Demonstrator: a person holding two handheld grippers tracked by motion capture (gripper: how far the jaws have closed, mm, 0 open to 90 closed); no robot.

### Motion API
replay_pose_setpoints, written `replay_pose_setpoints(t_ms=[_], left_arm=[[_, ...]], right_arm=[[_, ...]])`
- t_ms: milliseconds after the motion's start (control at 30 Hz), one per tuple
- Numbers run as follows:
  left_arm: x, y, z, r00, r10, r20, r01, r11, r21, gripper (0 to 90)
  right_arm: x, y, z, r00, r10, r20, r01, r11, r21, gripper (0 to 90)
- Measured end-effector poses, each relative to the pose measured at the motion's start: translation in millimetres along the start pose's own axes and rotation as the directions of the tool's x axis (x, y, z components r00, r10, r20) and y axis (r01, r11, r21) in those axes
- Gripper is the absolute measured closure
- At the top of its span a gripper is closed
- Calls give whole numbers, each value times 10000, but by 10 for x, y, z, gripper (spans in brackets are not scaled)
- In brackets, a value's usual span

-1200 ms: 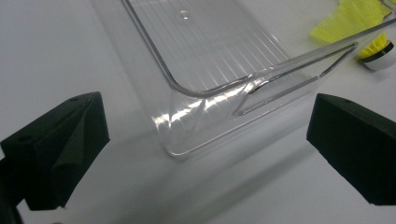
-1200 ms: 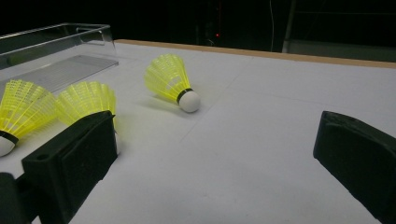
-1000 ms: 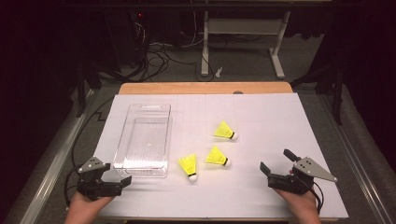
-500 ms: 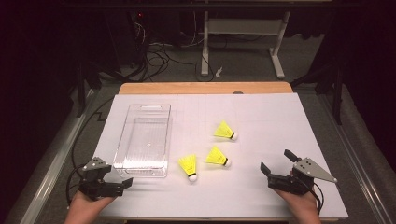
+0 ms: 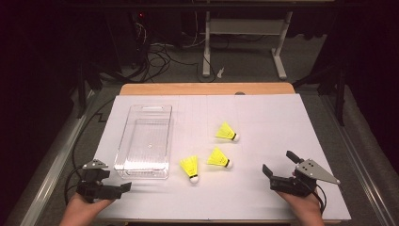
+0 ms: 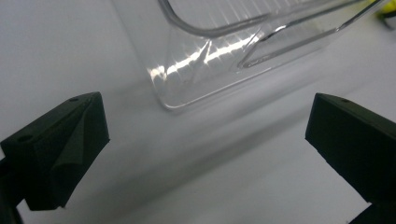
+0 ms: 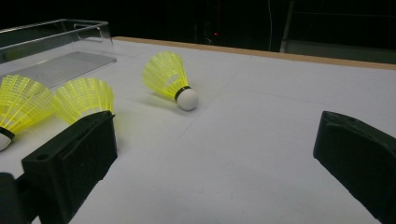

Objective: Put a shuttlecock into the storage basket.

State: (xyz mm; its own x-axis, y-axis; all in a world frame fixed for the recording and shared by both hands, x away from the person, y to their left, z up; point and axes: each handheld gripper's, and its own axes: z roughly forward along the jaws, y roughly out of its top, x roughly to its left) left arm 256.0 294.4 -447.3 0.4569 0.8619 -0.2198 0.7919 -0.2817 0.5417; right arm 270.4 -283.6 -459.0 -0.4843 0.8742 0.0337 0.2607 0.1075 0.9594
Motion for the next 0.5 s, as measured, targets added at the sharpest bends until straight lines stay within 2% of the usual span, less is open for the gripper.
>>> replay_pose_setpoints(t_ms=[67, 133, 400, 500], left_arm=[[-2, 15, 5, 10000, 25, -66, -23, 9997, 251, 7], [-24, 32, 15, 9984, 253, -507, -224, 9981, 573, 7], [-35, 81, 63, 10000, 27, -30, -22, 9878, 1557, 7], [-62, 98, 67, 10000, -26, 55, 16, 9840, 1784, 7]], right_arm=[[-3, 0, -3, 10000, 25, 1, -25, 10000, 6, 2], [-4, 1, -5, 10000, 31, -7, -31, 10000, 6, 2], [-5, 6, -12, 10000, -66, -22, 66, 10000, 15, 2], [8, 6, -15, 9999, -93, -66, 93, 9999, 47, 2]])
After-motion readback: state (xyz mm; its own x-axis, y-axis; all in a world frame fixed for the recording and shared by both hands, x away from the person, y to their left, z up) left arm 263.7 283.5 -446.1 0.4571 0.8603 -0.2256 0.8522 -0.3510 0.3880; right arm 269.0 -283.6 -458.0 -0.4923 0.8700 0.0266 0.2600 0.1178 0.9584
